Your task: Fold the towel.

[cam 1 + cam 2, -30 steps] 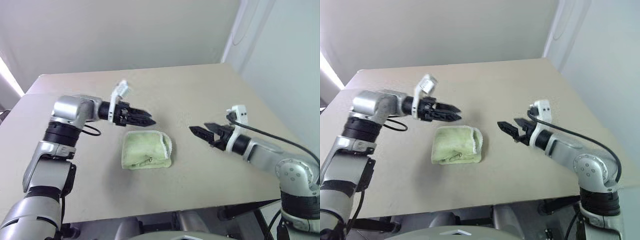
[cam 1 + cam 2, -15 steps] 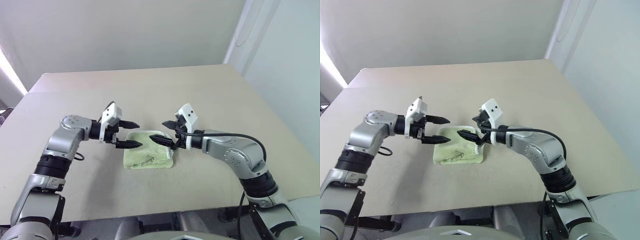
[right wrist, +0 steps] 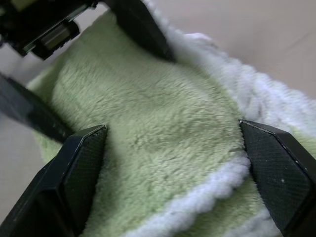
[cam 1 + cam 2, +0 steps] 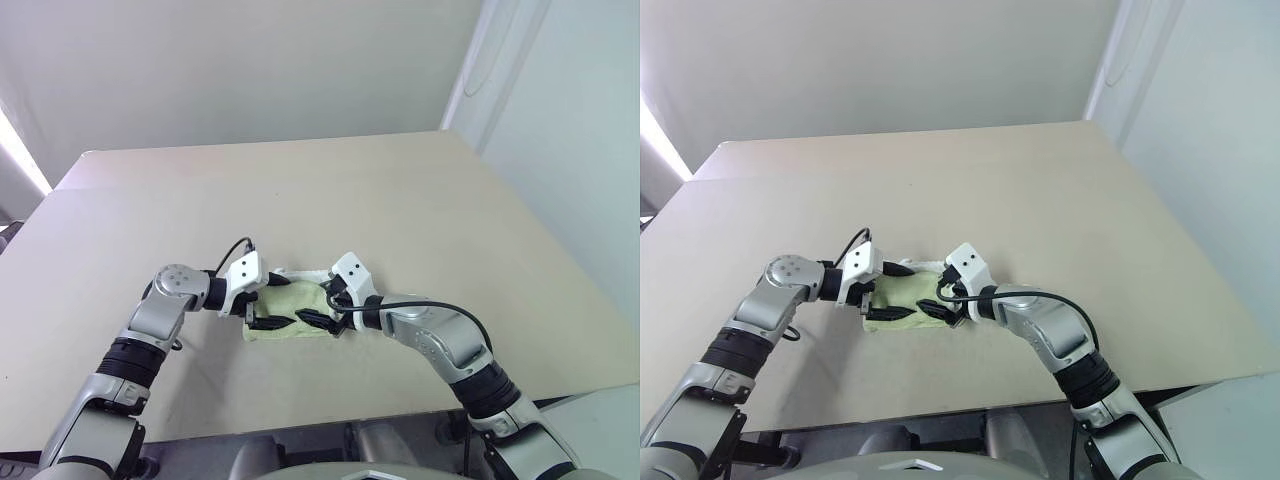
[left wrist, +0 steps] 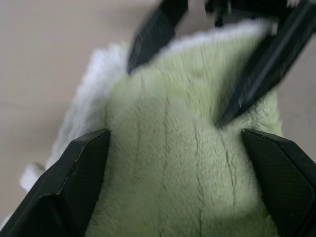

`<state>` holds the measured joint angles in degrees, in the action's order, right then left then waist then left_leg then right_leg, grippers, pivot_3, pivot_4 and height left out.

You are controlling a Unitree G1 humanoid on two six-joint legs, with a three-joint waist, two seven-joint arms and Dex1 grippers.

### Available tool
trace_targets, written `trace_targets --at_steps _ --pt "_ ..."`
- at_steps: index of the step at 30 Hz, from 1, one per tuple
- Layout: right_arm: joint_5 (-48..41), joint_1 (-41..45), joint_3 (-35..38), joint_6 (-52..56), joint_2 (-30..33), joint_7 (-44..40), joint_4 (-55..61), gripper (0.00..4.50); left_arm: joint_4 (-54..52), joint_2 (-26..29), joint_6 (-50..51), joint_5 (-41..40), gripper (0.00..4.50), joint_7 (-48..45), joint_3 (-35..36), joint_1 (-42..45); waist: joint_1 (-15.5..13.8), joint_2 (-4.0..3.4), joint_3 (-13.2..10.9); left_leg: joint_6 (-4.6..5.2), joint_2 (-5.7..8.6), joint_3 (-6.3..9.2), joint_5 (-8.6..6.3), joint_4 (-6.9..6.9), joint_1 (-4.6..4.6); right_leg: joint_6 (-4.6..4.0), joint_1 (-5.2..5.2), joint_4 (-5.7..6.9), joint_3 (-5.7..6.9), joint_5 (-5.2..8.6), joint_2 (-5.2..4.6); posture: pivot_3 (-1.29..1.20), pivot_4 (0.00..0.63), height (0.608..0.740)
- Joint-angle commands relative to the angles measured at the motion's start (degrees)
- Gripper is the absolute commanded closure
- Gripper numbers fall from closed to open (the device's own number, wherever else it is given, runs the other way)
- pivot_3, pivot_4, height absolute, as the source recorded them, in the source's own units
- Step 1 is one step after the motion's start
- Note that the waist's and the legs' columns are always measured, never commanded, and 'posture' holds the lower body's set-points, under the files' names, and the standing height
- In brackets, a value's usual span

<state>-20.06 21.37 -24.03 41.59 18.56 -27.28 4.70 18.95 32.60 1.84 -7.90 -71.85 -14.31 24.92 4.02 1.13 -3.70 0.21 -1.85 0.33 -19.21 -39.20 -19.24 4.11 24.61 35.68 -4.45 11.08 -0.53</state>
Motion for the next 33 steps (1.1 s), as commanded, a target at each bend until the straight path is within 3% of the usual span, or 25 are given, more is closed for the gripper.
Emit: trace_targets --at_steps 1,12,14,19,23,33 --pt "1.98 0.22 1.41 0.16 0.45 -0.75 -0.69 0.00 2.20 -0.22 -1.27 1.37 0.01 0.86 0.11 1.02 -0.01 0.01 0.02 0.00 0.00 0.00 0.00 0.00 0.04 0.00 -0.04 0.00 0.00 0.00 0.00 0.00 0.000 0.712" --pt "-4.41 2.56 12.60 3.45 5.63 -7.89 9.90 0.00 10.22 1.37 0.45 -2.77 0.01 -0.10 6.42 8.71 0.15 0.00 0.02 0.00 0.02 0.07 0.00 0.00 -0.03 0.02 -0.01 -0.02 0.02 0.01 0.02 0.00 0.000 0.712" --pt "-4.76 2.82 12.43 2.97 8.63 -11.14 14.31 0.00 8.62 2.02 9.82 -8.60 0.01 -2.96 9.77 10.69 0.13 0.00 0.01 0.00 0.01 0.07 0.00 0.05 -0.07 0.02 0.05 -0.04 0.02 0.02 0.05 0.00 0.000 0.712" --pt "-4.75 4.60 9.54 2.06 13.22 -17.79 19.68 0.00 1.79 7.06 24.67 -16.88 0.01 -11.04 12.56 10.95 0.37 0.01 0.00 0.00 0.01 0.13 0.00 0.06 -0.12 0.07 0.27 -0.10 0.05 0.05 0.04 0.00 0.000 0.712" --pt "-2.09 8.02 5.89 0.38 13.58 -20.67 17.01 0.00 -3.76 10.94 24.75 -16.02 0.01 -14.87 10.39 5.84 0.22 -0.01 -0.01 0.00 0.01 0.12 0.00 0.06 -0.05 0.05 0.26 -0.14 0.06 0.05 0.01 0.00 0.000 0.712" --pt "7.93 14.58 -7.91 -7.78 10.69 -28.52 6.12 0.00 -10.26 17.64 28.79 -19.48 0.01 -17.25 14.48 0.02 0.18 0.05 -0.04 0.00 0.00 0.15 0.00 0.07 -0.12 0.04 0.39 -0.16 0.12 0.06 0.00 0.00 0.000 0.712"
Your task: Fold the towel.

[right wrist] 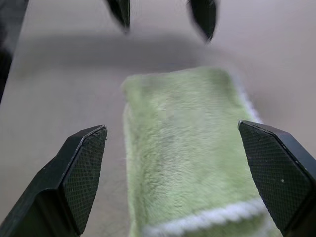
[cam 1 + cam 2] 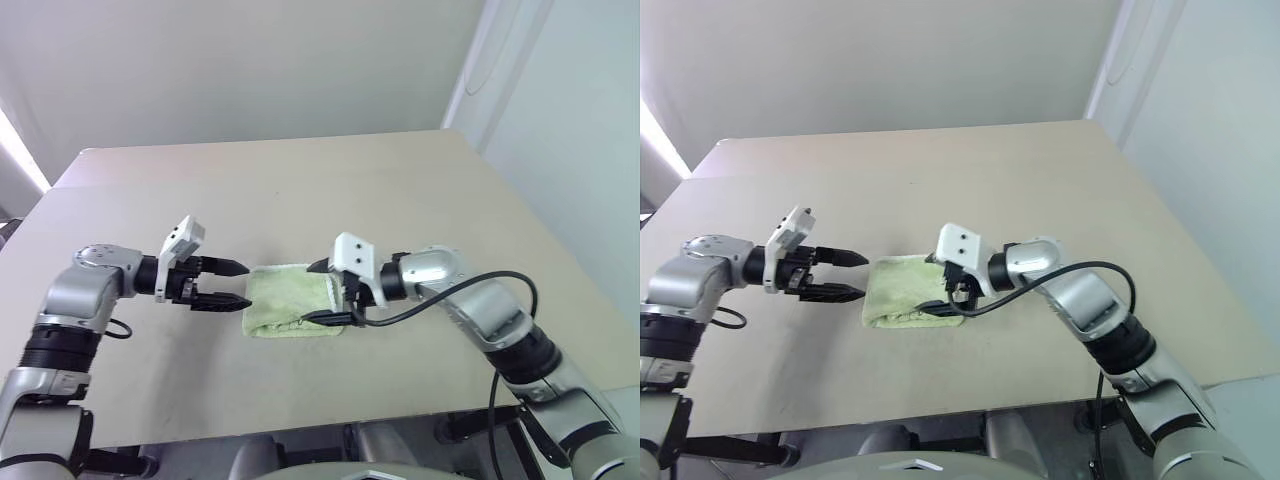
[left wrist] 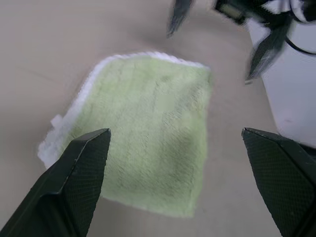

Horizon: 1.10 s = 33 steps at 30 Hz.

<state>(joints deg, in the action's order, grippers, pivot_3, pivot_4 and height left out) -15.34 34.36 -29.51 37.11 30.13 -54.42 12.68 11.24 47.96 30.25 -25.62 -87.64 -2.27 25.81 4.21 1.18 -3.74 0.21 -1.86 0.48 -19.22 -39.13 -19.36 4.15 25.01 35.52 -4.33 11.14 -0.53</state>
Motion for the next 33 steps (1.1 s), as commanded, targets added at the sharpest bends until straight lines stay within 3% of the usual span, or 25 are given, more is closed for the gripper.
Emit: trace_targets --at_steps 1,6,18,29,33 --pt "4.09 1.66 -2.99 -4.19 -1.22 -1.54 -2.54 0.00 -3.02 2.92 -0.07 -1.71 0.01 -1.94 2.45 -1.62 -0.06 -0.02 -0.01 0.00 0.00 0.00 0.00 0.02 -0.02 0.01 0.03 0.00 0.00 0.01 0.00 0.00 0.000 0.712" --pt "8.33 1.48 -5.89 -8.00 -2.91 -2.30 -3.78 0.00 -5.71 4.72 -2.96 -0.51 0.01 -2.49 1.82 -5.77 -0.20 0.00 -0.01 0.00 0.00 -0.02 0.00 0.02 -0.09 0.01 0.10 0.01 0.00 0.02 -0.01 0.00 0.000 0.712" --pt "21.76 -0.31 -9.07 -19.08 -5.63 3.43 -13.84 0.00 -4.80 2.63 -4.30 0.95 0.01 -0.84 -0.48 -4.30 -0.11 0.01 -0.01 -0.01 0.01 -0.02 0.00 -0.03 -0.06 -0.01 0.09 0.08 0.00 0.01 -0.01 0.00 0.000 0.712" --pt "20.35 -2.56 -6.81 -20.06 -4.47 -2.71 -10.88 0.00 -2.00 2.10 -6.64 2.17 0.01 -1.13 -1.20 -3.86 -0.11 0.02 0.00 -0.01 0.01 -0.01 0.00 -0.03 0.00 -0.01 0.05 0.14 -0.01 0.02 -0.01 0.00 0.000 0.712" --pt "23.21 -2.35 -8.00 -21.90 -5.39 -1.51 -13.91 0.00 -0.90 1.39 -7.54 2.90 0.01 -0.80 -1.54 -3.37 -0.10 0.02 0.00 -0.01 0.01 -0.02 0.00 -0.03 0.00 -0.01 0.05 0.14 -0.01 0.02 -0.01 0.00 0.000 0.712"
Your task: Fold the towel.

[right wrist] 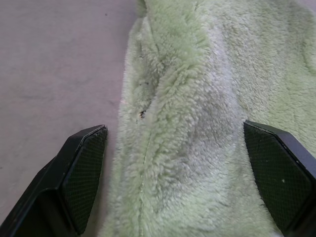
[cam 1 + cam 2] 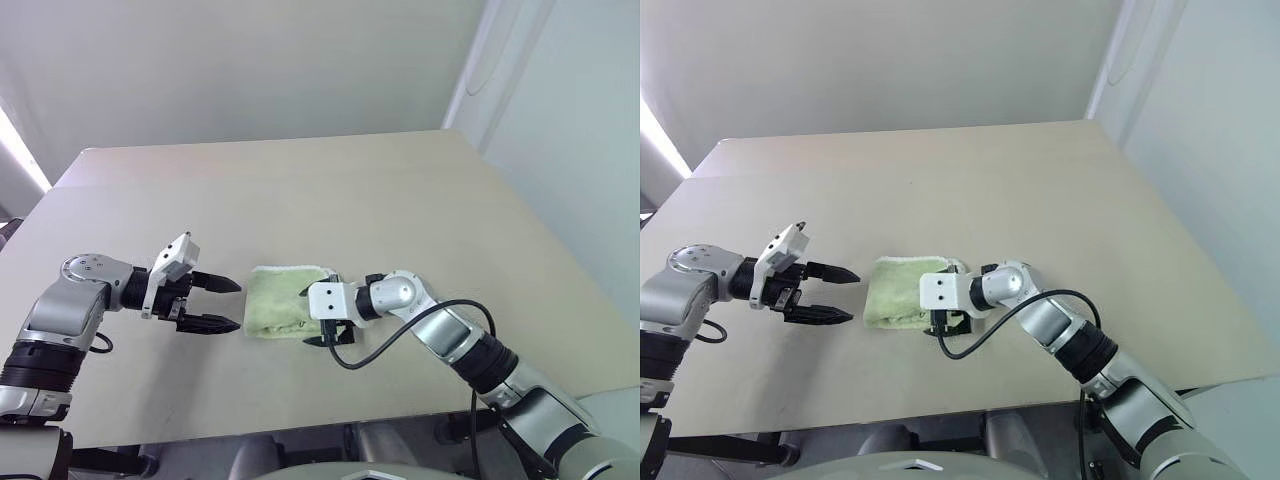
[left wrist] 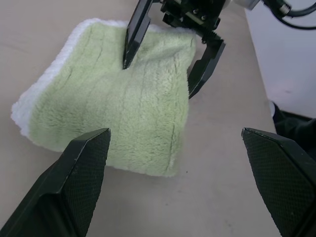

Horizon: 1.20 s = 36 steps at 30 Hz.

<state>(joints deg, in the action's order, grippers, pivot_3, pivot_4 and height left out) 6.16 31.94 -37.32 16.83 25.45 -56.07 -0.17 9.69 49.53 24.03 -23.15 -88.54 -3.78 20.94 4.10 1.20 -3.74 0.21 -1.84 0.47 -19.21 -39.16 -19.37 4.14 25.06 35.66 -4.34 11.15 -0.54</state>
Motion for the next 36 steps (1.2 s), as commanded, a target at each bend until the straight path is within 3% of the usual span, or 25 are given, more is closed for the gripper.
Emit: trace_targets --at_steps 1,7,13,17,27,31,36 --pt "2.47 0.15 -0.36 -2.03 -1.11 0.77 -1.77 0.00 0.78 -0.32 -1.47 0.54 0.01 0.10 -0.02 1.60 0.05 0.01 0.00 0.00 0.00 0.00 0.00 0.00 0.01 0.00 0.00 0.01 0.00 0.00 0.00 0.00 0.000 0.712" --pt "7.26 1.34 -0.63 -4.16 -3.02 4.56 -6.17 0.00 0.83 -0.79 -1.94 0.71 0.01 0.13 0.12 1.77 0.38 0.11 0.08 -0.02 0.00 0.00 0.01 -0.02 0.16 -0.10 -0.04 0.32 -0.03 0.05 0.03 0.00 0.000 0.712" --pt "12.77 2.32 -1.89 -8.62 -2.49 7.17 -10.31 0.00 -0.13 -0.73 -1.16 0.20 0.01 -0.10 0.56 1.24 1.14 0.09 0.05 -0.05 0.05 0.16 0.00 0.00 1.12 -0.16 -0.64 0.37 -0.01 0.08 0.09 0.00 0.000 0.712" --pt "12.37 2.03 -1.07 -8.86 -3.37 7.31 -10.21 0.93 -0.44 -0.48 -0.78 -0.10 0.00 -0.37 0.73 1.01 1.63 0.10 0.06 -0.06 0.13 0.24 -0.01 -0.01 1.07 -0.15 -0.69 0.25 0.02 0.07 0.00 0.00 0.000 0.712" --pt "10.56 3.12 2.11 -6.60 -5.32 7.69 -10.25 4.46 0.88 -0.19 -1.32 0.53 0.00 -0.48 0.69 1.96 1.76 0.09 0.05 -0.05 0.13 0.30 0.01 0.02 1.00 -0.16 -0.56 0.42 0.02 0.07 0.05 0.00 0.000 0.712" --pt "8.60 3.24 4.46 -4.63 -6.59 7.44 -8.27 4.48 1.39 -0.44 -1.44 0.82 0.00 -0.30 0.47 2.29 1.75 0.11 0.02 -0.04 0.13 0.28 0.00 0.05 0.91 -0.22 -0.52 0.35 0.01 0.11 0.03 0.00 0.000 0.712" --pt "-0.09 5.80 15.45 4.54 -8.70 7.87 -1.77 4.48 3.56 -1.40 -1.66 1.07 0.00 0.30 0.57 3.45 1.62 0.06 -0.08 -0.04 0.13 0.30 0.00 0.05 0.92 -0.22 -0.51 0.38 0.02 0.11 0.04 0.00 0.000 0.712"
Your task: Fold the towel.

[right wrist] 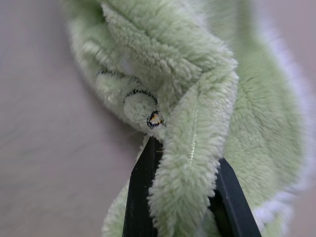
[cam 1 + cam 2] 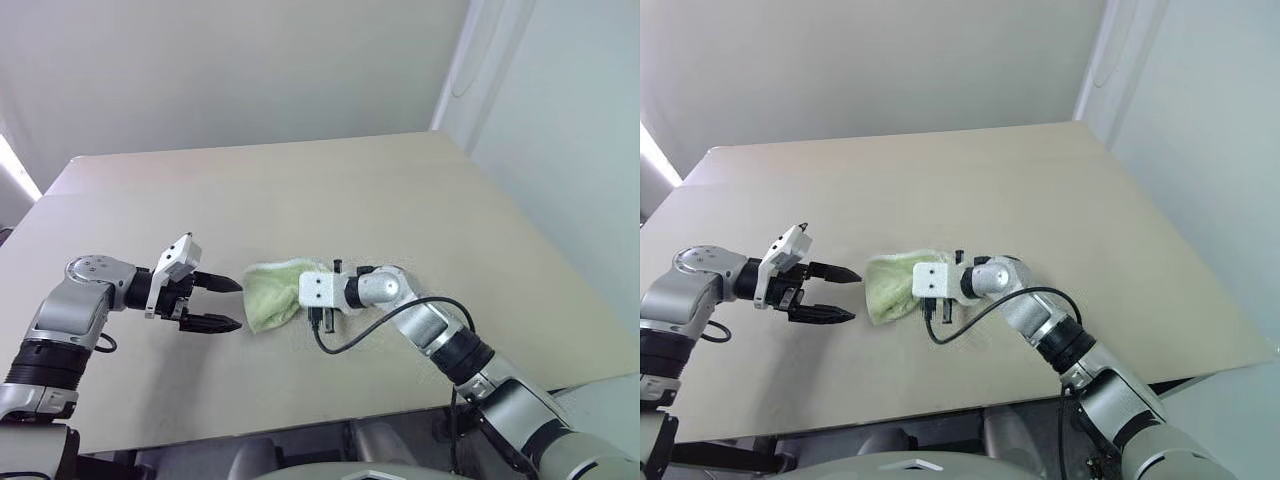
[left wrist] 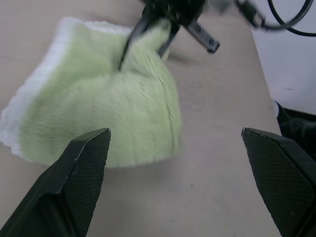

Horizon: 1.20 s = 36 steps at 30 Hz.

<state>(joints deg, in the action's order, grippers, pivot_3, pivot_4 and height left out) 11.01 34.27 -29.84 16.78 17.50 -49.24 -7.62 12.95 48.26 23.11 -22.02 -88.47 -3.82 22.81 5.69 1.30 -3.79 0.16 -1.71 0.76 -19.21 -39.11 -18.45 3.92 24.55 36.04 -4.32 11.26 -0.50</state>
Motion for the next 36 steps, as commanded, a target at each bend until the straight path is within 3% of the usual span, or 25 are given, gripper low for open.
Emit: trace_targets --at_steps 1,6,14,23,29,30,36 --pt "-6.65 4.26 10.73 6.69 -0.71 1.42 7.09 4.48 0.15 -0.28 -0.36 -0.17 0.00 0.50 0.65 1.79 0.02 -0.06 -0.04 0.00 0.00 0.00 0.00 0.01 0.00 0.00 0.01 0.00 0.00 0.00 0.00 0.00 0.000 0.712" --pt "-9.53 8.05 20.48 12.70 3.47 4.66 9.40 4.48 -0.78 -0.82 0.05 0.11 0.00 1.14 0.20 1.85 -0.08 -0.07 -0.04 0.00 0.00 -0.01 0.00 0.10 -0.15 -0.01 0.12 -0.07 0.00 0.01 -0.01 0.00 0.000 0.712" --pt "-5.69 8.28 24.24 11.65 18.13 7.16 3.68 4.48 -2.53 -2.04 1.05 0.23 0.00 2.47 -0.69 2.62 -0.14 -0.10 -0.06 0.01 0.02 -0.04 -0.01 0.18 -0.73 -0.01 0.51 -0.32 0.01 0.04 -0.06 0.00 0.000 0.712" --pt "-1.58 -10.23 19.06 8.42 19.87 10.16 4.97 4.48 -11.20 -2.19 9.00 -1.70 0.00 5.99 -1.80 4.76 -0.13 -0.11 -0.09 0.07 0.02 -0.08 -0.04 0.25 -0.96 0.04 0.79 -0.31 -0.08 0.07 0.02 0.00 0.000 0.712" --pt "-1.84 -15.96 17.60 9.78 18.22 10.76 7.47 4.48 -13.88 -2.27 12.81 -2.58 0.00 7.73 -2.16 6.11 -0.10 -0.04 -0.07 0.07 0.05 -0.08 -0.04 0.09 -0.87 0.07 0.64 -0.28 -0.11 0.07 0.01 0.00 0.000 0.712" --pt "-2.42 -16.47 17.82 10.44 18.32 10.04 8.37 3.87 -14.25 -2.22 13.26 -2.71 0.00 7.94 -2.17 6.22 -0.11 -0.05 -0.07 0.07 0.05 -0.07 -0.04 0.09 -0.85 0.07 0.61 -0.26 -0.11 0.07 0.01 0.00 0.000 0.712" --pt "-9.08 -16.80 22.93 14.34 19.65 5.56 13.92 1.83 -15.80 -1.94 14.47 -3.10 0.00 8.99 -2.45 6.22 -0.18 -0.04 -0.08 0.07 0.05 -0.05 -0.04 0.09 -0.87 0.06 0.62 -0.24 -0.11 0.07 0.03 0.00 0.000 0.712"
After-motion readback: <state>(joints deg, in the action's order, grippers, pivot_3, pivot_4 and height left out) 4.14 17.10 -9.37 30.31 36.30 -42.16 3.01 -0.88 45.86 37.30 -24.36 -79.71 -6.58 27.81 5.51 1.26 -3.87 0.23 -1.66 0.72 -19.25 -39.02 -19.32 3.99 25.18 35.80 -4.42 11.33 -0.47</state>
